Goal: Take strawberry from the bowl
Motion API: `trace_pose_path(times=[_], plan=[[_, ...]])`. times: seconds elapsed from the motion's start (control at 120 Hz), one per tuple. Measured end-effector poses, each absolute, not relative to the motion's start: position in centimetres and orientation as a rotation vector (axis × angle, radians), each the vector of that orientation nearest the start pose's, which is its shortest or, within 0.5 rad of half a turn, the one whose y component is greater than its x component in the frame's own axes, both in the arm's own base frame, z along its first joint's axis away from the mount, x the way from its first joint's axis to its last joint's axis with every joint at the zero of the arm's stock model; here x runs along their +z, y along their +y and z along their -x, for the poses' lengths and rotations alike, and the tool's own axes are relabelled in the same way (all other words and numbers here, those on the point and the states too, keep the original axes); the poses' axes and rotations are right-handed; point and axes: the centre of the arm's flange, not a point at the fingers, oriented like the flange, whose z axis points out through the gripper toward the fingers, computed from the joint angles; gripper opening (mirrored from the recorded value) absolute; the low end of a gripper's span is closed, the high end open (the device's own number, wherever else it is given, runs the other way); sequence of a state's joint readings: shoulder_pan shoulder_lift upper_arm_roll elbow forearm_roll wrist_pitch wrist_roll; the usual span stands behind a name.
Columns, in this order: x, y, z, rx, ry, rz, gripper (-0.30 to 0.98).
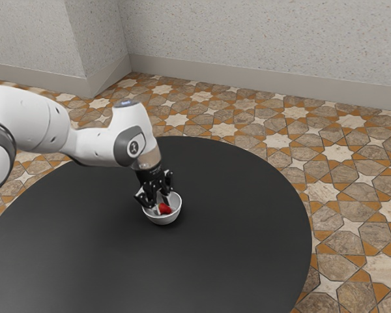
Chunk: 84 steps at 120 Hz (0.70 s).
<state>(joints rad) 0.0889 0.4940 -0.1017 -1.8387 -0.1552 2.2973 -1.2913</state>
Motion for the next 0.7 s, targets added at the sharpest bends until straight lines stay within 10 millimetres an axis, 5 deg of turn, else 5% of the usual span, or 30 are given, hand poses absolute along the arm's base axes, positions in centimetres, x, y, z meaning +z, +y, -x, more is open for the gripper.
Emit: trace_pose_path(times=[0.333, 0.5, 0.7], plan=[[25.5, -0.9, -64.2, 0.214, -2.071, 2.494, 0.13], [29.8, -1.3, -63.8, 0.198, -2.053, 2.519, 0.07], [31.9, -11.4, -64.0, 0.232, -1.843, 2.679, 0.03]])
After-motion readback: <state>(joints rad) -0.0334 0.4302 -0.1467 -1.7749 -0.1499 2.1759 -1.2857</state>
